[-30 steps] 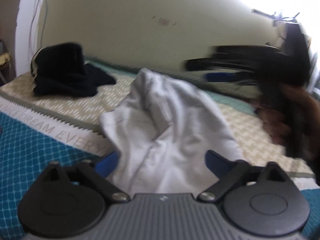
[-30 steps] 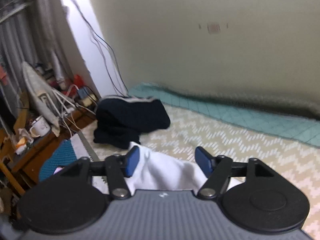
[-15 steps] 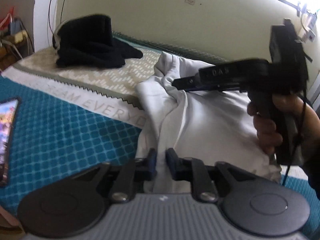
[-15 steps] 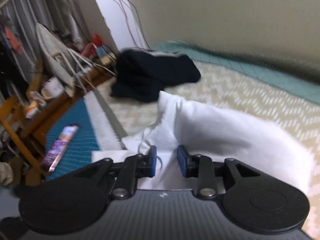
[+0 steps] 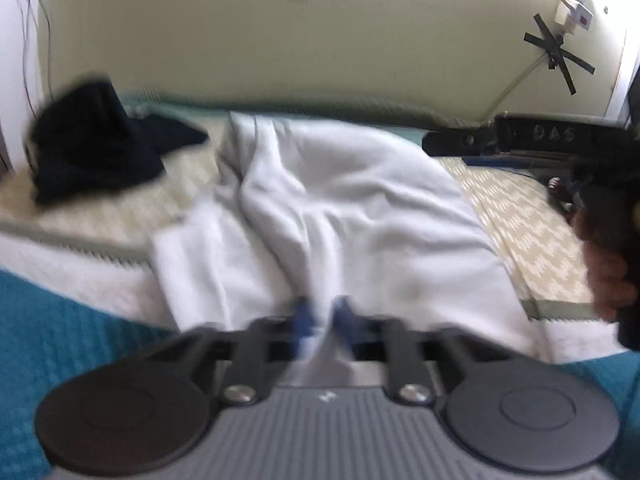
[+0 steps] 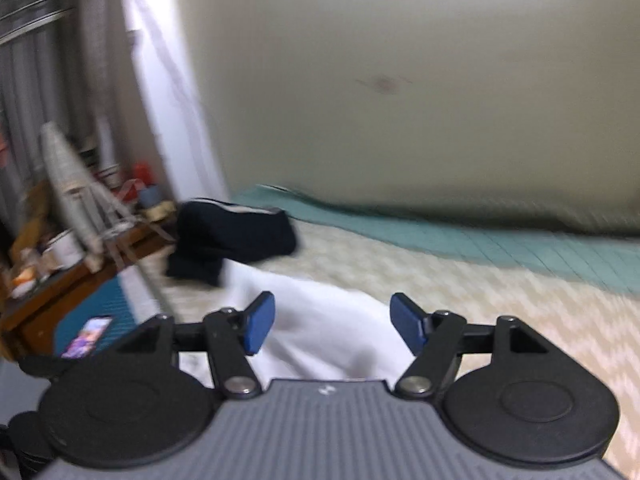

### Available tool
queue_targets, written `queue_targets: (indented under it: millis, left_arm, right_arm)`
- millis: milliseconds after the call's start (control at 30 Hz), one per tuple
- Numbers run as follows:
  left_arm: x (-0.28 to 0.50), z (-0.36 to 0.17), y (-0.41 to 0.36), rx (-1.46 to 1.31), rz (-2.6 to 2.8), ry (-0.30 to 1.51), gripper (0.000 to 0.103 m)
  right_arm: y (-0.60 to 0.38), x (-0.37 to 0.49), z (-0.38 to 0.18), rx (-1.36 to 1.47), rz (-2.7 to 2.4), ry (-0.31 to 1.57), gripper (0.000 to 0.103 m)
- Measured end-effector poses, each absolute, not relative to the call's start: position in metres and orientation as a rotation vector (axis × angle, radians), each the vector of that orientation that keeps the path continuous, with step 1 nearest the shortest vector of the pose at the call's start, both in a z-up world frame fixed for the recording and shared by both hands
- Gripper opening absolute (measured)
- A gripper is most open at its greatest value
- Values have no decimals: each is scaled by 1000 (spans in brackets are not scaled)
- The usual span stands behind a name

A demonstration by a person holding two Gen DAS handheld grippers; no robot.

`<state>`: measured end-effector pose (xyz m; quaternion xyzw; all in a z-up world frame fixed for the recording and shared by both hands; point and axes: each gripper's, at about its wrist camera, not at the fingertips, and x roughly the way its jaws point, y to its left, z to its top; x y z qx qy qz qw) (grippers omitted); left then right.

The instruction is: Fold small clothes

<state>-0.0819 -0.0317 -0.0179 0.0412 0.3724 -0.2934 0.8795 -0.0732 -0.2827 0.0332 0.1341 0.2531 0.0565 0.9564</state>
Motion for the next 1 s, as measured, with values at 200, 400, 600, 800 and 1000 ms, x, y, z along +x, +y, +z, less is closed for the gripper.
queue_targets:
  millis: [200,400,600,800,1000]
  left_arm:
    - [-80,-6,23,-108,-620,793,6]
    - [-73,-25,30,-110,-541,854,9]
    - [-83,-3,46,-65,-502,729,77]
    - [-64,9,38,-52,-504,681,97]
    - [-42,-6,8,-20,-556,732,103]
  right_arm:
    - [-305,-49,-4,355,49,626,20]
    - [-311,-45,-7,395,9,634,31]
    - [-323,-102,5,473,53,562,63]
    - [-326,-138,3,551,118,527,69]
    - [-315,-135,-12,582,121,560,72]
